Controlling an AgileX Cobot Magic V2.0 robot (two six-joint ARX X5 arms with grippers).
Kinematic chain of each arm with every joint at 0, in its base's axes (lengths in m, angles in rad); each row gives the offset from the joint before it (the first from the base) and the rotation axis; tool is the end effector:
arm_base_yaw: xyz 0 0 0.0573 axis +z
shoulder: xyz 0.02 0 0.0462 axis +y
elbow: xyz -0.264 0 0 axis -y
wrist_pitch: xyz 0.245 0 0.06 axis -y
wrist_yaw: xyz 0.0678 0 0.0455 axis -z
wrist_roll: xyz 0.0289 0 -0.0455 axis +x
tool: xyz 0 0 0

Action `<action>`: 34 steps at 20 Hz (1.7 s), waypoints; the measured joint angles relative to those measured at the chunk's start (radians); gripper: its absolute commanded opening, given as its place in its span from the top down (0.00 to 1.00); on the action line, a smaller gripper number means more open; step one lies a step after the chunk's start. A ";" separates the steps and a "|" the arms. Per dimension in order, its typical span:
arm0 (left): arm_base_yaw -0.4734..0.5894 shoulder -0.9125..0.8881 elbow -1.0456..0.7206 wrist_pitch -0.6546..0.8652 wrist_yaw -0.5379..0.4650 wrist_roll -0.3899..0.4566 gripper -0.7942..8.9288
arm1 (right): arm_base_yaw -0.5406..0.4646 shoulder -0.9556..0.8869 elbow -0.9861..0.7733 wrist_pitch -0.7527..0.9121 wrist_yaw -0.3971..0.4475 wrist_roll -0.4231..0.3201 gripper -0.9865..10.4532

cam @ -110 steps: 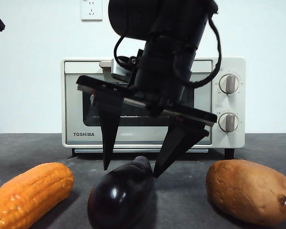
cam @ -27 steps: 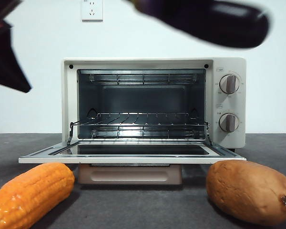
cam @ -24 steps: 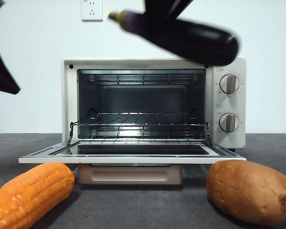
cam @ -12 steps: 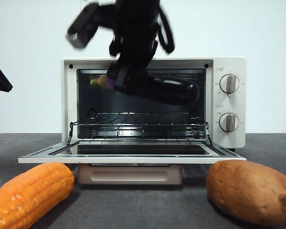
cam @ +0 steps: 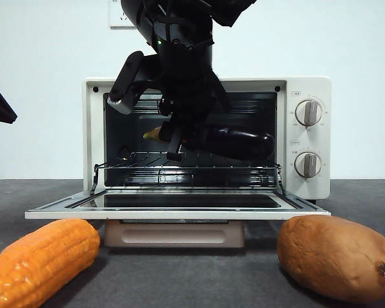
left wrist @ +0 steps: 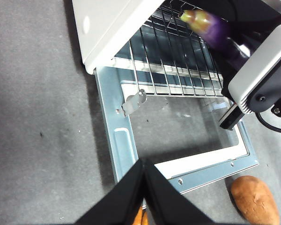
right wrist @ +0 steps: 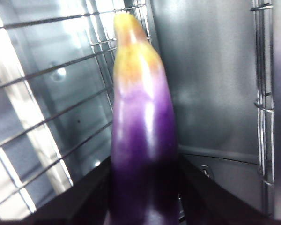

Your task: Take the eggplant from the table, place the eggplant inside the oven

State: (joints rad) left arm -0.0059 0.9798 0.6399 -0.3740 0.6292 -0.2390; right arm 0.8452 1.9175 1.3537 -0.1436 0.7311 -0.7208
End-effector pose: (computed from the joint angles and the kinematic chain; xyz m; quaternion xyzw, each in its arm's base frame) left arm 0.1927 -0.0181 0.2379 -0.2125 0.3651 -0.2508 0.8710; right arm 0.2910 0.2990 0.2135 -0.5601 0.2097 0.1362 0.7898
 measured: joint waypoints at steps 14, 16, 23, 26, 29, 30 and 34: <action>-0.001 0.000 0.000 0.000 0.000 0.004 0.91 | 0.050 0.000 0.000 0.006 0.002 0.048 0.69; -0.001 0.000 0.000 0.000 0.000 0.004 0.91 | 0.051 0.000 0.000 0.006 0.013 0.048 0.69; -0.001 0.006 0.000 0.000 0.000 0.005 0.91 | 0.089 0.000 0.037 0.006 0.032 0.048 0.69; -0.001 0.039 0.000 0.000 0.000 0.010 0.91 | 0.113 -0.008 0.060 0.006 0.031 0.048 0.69; -0.001 0.087 0.000 0.005 0.000 0.013 0.91 | 0.130 -0.068 0.061 -0.005 0.024 0.050 0.69; -0.001 0.107 0.000 0.008 0.000 0.013 0.91 | 0.134 -0.086 0.061 -0.020 0.023 0.051 0.69; -0.001 0.185 0.000 0.047 -0.011 0.017 0.91 | 0.135 -0.200 0.061 -0.052 0.031 0.100 0.69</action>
State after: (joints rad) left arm -0.0067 1.1652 0.6399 -0.3275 0.6178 -0.2218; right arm 0.9806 1.7176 1.4151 -0.1955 0.7624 -0.6209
